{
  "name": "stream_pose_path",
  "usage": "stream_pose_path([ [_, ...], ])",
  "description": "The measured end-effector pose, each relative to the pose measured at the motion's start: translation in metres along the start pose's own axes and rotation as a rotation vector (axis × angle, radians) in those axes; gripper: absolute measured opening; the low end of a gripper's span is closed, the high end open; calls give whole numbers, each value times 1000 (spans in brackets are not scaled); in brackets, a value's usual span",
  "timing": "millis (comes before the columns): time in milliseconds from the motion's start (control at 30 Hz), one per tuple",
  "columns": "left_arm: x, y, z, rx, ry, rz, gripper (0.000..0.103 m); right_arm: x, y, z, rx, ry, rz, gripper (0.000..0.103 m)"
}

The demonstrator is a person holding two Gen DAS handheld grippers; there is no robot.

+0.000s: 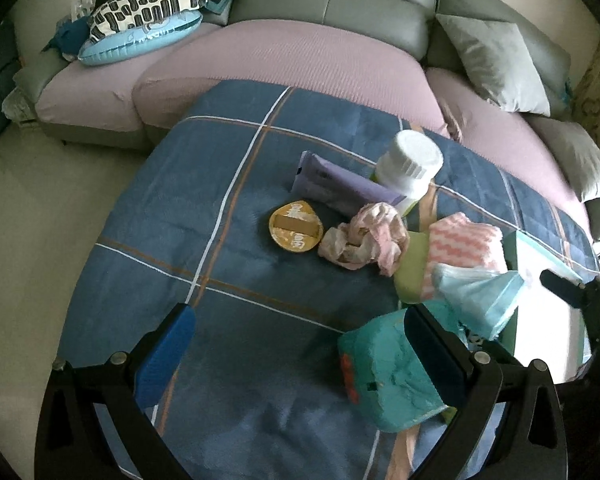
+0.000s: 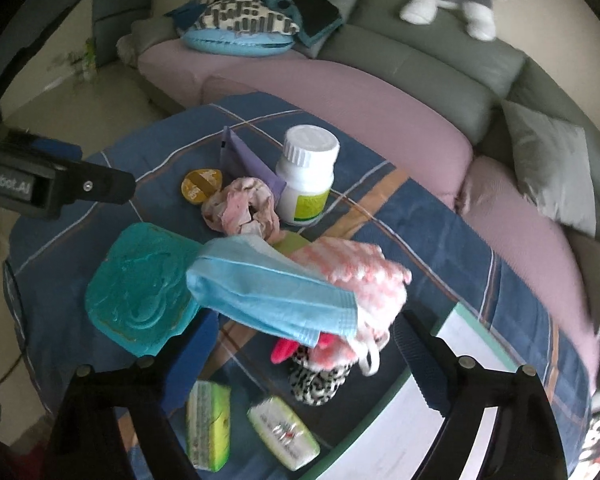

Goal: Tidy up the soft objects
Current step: 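Reach into the pile and grasp the blue face mask with the right gripper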

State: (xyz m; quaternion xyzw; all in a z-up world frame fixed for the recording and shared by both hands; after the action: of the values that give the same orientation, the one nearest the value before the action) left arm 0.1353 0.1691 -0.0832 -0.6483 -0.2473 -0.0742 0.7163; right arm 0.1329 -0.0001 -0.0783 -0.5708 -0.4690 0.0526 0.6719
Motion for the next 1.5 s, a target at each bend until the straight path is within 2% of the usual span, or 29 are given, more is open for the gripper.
stream_pose_path([
  [200, 5, 11, 4, 15, 10, 17, 103, 7, 13, 5, -11, -117, 40, 90],
  [367, 6, 15, 5, 14, 10, 29, 103, 7, 17, 5, 22, -122, 53, 69],
  [433, 7, 16, 5, 11, 7, 30, 103, 7, 17, 3, 47, -92, 54, 55],
  [500, 8, 15, 4, 10, 3, 26, 103, 6, 15, 0, 78, -48, 46, 46],
  [700, 14, 12, -9, -12, -10, 10, 103, 4, 10, -9, 153, 106, -3, 31],
  [900, 17, 12, -27, -34, 1, 11, 103, 2, 5, -8, 216, 186, -48, 17],
  [1133, 20, 14, -31, -31, -21, 11, 103, 5, -7, -10, 241, 229, -107, 7],
  [1500, 21, 14, -65, -67, 29, 26, 103, -2, -25, -26, 260, 316, -173, 4],
])
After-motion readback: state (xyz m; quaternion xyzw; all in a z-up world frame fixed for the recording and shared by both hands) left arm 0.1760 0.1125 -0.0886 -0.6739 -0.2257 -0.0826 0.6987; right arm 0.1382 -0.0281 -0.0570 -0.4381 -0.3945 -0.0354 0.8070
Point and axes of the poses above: each gripper's, at about its wrist camera, not at the fingertips, and y roughly the way its jaws point, z to its left, x to its top, the point moved 10 cm from there along y, roughly the way its jaws point, and after that the axes turned 9 degrees about x, right-handed, at the moved point
